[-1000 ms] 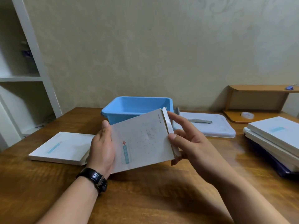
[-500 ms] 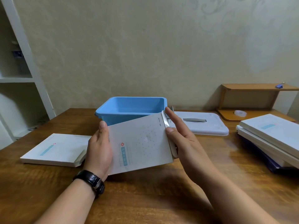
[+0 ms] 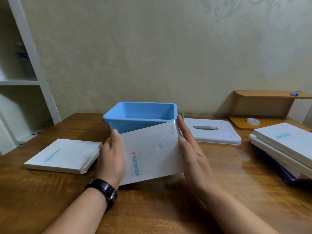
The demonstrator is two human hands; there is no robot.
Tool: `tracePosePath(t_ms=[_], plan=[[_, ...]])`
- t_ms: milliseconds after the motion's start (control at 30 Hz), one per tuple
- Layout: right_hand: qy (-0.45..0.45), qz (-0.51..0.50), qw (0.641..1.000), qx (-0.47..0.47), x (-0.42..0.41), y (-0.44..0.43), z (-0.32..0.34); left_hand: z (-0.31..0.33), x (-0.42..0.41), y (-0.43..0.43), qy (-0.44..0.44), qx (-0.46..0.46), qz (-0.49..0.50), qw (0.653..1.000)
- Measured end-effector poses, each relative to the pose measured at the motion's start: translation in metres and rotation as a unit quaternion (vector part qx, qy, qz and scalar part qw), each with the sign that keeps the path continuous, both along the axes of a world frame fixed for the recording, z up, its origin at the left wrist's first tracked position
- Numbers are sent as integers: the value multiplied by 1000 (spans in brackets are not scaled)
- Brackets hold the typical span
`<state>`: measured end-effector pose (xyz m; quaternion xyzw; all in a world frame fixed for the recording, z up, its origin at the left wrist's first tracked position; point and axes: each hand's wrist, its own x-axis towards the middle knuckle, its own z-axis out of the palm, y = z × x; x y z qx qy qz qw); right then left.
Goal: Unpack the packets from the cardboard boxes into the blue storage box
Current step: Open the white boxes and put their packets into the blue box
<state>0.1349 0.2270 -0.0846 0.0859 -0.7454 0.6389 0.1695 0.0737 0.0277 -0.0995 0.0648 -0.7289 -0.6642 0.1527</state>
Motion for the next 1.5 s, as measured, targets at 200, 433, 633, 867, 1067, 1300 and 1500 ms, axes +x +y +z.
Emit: tracePosePath(t_ms=[200,433,633,867,1067,1300,1500], plan=[[35,-13,998,49,-1,-9,-8,1,-1,0,2,-35,13,999],[-9,-32,997,76,-1,-8,-11,10,8,-5,-13,-51,3,999],[-227,40,971,-67,-25,-54,-3,52,5,-95,-30,-53,-10,998],[-337,80,929,-129,-61,-187,21,9,26,-175,74,-295,157,940],[-222,-17,971,86,-58,-171,-5,-10,4,-176,-67,-508,36,858],[-170,-20,984,47,-29,-81,-26,0,14,-144,80,-471,81,875],[-153,-137,978,42,-17,-1,-24,2,35,-21,181,-423,-44,887]])
